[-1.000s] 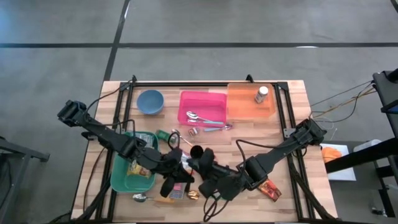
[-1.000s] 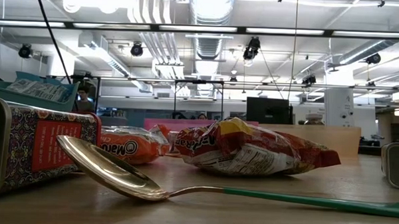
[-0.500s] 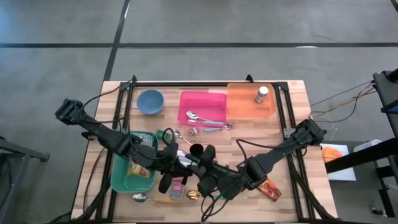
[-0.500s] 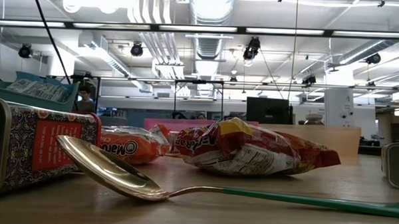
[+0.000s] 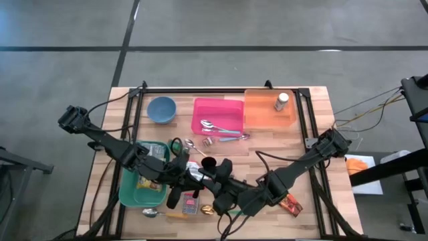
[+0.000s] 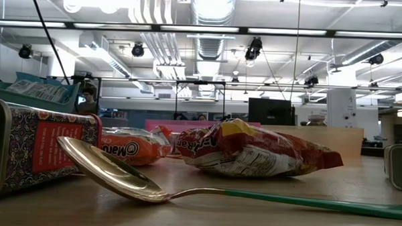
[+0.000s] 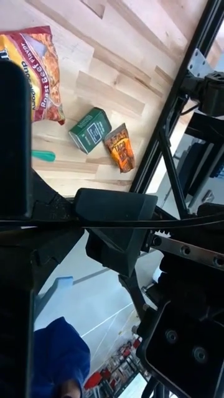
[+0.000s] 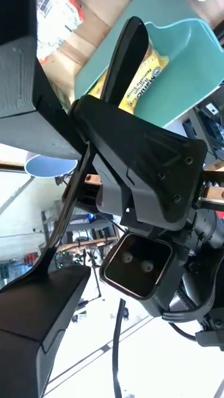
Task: Pick & Place Food Item
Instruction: Put the black spoon into the pink bin
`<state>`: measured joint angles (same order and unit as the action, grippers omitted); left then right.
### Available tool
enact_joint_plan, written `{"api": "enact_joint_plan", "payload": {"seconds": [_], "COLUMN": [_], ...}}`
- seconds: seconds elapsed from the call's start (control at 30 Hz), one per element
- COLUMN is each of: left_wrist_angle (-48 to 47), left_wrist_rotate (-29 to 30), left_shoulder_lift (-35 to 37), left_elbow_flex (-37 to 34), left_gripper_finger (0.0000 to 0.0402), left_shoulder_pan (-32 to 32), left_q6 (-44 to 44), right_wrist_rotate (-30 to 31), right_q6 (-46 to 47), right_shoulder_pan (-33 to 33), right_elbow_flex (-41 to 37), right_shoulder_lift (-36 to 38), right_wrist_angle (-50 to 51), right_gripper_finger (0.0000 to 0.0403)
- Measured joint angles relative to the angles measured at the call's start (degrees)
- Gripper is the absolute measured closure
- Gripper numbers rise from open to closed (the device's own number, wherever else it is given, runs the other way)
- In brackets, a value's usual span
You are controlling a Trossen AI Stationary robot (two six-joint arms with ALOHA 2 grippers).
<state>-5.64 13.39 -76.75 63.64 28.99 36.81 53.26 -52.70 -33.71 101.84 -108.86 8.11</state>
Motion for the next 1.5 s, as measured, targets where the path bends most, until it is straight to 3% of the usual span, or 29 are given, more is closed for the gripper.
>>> {"api": "enact_joint_plan", "payload": {"seconds": [0.33,0.6,0.77,0.87,1.0,1.23,1.5], "left_wrist_angle": [-0.8,-1.9,-2.3,-2.5,-4.6,-5.3,-2.3], "left_wrist_rotate": [1.0,1.4,1.8,2.9,5.0,8.2,9.6], "left_shoulder_lift": [1.4,1.6,1.9,2.4,3.5,4.2,4.3], "left_elbow_flex": [1.7,1.7,1.7,1.7,1.7,1.7,1.7], "left_gripper_finger": [0.0401,0.0401,0.0401,0.0401,0.0401,0.0401,0.0401], "left_shoulder_pan": [0.1,-0.4,-0.4,-0.4,-0.4,-0.4,-0.3], "left_q6": [-1.5,-1.3,-1.3,-2.8,-3.9,-6.3,-11.3], "right_wrist_rotate": [6.1,2.3,1.4,3.8,8.1,8.5,7.6], "right_q6": [2.4,-17.1,-20.4,-12.7,6.3,39.1,48.1], "right_shoulder_pan": [-1.0,-2.9,-4.0,-4.7,-5.1,-5.1,-1.8], "right_elbow_flex": [0.9,0.6,0.1,0.1,0.1,-0.1,-0.8], "right_shoulder_lift": [0.2,0.1,0.1,0.1,0.8,2.4,2.6], "right_wrist_angle": [-1.8,-1.2,-1.0,-1.8,-2.9,-2.6,-2.5], "right_gripper_finger": [0.0117,0.0117,0.0117,0.0117,0.0117,0.0117,0.0117]}}
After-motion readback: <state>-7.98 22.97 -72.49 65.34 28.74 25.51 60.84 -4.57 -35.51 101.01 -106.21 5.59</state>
